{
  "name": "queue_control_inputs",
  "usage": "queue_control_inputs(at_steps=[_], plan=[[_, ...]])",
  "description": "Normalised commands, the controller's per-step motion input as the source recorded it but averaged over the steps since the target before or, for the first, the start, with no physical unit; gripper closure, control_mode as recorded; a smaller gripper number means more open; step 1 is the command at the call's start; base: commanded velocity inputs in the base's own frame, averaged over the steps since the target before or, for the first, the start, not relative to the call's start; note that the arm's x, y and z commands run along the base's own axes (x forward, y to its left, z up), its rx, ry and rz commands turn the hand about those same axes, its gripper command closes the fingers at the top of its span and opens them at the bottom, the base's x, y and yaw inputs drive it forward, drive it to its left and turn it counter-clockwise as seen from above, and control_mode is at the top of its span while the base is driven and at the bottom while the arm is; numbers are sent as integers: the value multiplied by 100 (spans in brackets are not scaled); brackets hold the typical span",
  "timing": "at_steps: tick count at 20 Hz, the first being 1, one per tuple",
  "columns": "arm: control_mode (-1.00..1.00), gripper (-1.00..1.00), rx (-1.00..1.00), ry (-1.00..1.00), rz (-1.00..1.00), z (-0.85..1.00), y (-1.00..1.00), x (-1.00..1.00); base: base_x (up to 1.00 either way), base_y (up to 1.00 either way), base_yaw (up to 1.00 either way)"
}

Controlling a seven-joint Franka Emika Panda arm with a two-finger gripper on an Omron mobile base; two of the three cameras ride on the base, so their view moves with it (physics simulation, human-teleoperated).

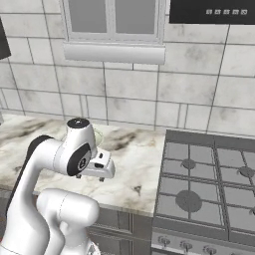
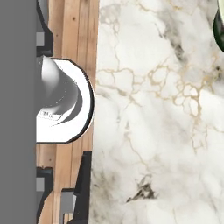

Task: Pick the cup and bowl from the counter and place them on the counter next to the sink.

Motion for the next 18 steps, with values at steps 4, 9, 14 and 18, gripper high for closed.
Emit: queue_control_inputs(at_steps=[4, 9, 14, 18], plan=[[100, -100, 0, 0, 0, 0, 0, 0, 100, 0, 0], [100, -100, 0, 0, 0, 0, 0, 0, 37, -2, 0], [100, -100, 0, 0, 0, 0, 0, 0, 0, 0, 0], [100, -100, 0, 0, 0, 0, 0, 0, 0, 0, 0]])
